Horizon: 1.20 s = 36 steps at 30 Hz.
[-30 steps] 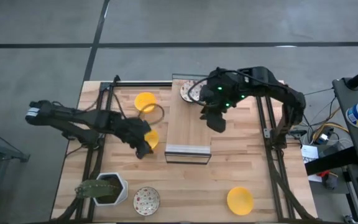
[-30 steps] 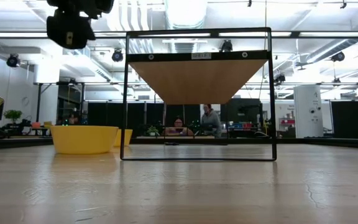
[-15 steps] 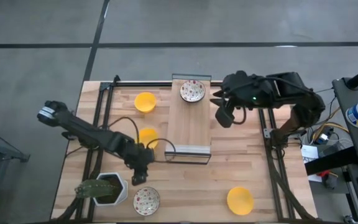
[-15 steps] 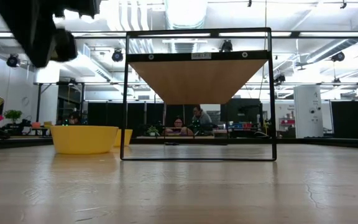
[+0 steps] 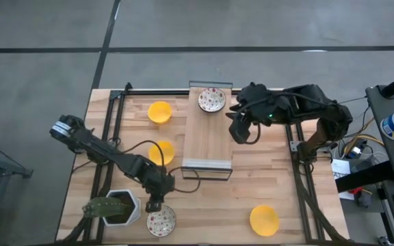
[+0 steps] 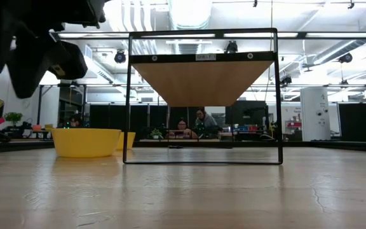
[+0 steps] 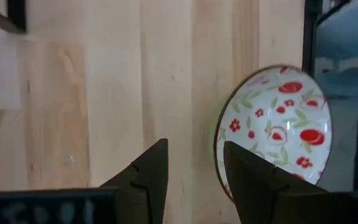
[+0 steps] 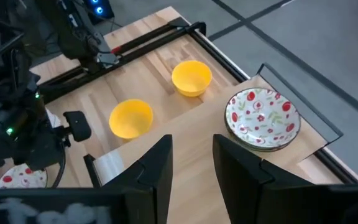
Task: Pick & Place Mini bowls
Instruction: Stack the white patterned bowl on the white patterned bowls on the shelf
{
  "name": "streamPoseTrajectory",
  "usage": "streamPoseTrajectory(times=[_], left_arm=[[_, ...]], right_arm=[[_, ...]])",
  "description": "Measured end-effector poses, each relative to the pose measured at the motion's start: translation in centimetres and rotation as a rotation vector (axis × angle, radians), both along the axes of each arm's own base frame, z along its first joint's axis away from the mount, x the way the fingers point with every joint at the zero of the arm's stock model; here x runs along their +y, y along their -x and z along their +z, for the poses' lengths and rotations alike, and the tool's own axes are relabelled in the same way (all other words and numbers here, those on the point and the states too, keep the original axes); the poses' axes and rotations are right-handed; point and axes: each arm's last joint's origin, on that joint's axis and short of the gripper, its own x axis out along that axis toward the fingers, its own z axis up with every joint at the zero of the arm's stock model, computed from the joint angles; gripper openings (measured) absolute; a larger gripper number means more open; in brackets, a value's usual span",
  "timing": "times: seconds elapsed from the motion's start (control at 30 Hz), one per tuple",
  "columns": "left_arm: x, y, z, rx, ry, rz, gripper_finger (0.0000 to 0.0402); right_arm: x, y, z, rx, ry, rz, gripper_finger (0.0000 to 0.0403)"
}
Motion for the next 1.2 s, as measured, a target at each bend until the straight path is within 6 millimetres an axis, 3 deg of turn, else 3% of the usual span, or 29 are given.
streamPoseTrajectory(times=[0.17, 0.53, 1.03, 1.2], left_arm=[[-0.9, 0.1, -0.5, 0.000, -0.009, -0.043, 0.0147], [-3.0, 0.5, -0.4, -0.032, 0.030, -0.052, 0.0147], [-3.5, -0.4, -3.8, 0.053, -0.059, -0.032, 0.0146], [-3.5, -0.4, -3.9, 0.061, -0.056, -0.030, 0.0110]], right_arm=[[0.6, -0.8, -0.6, 0.022, -0.001, 0.014, 0.0110], [1.7, -0.6, -0.4, -0.005, -0.016, 0.021, 0.0094], [2.5, -0.4, -0.4, -0.022, -0.044, 0.023, 0.0072], [3.1, -0.3, -0.4, -0.032, -0.062, 0.023, 0.0071]])
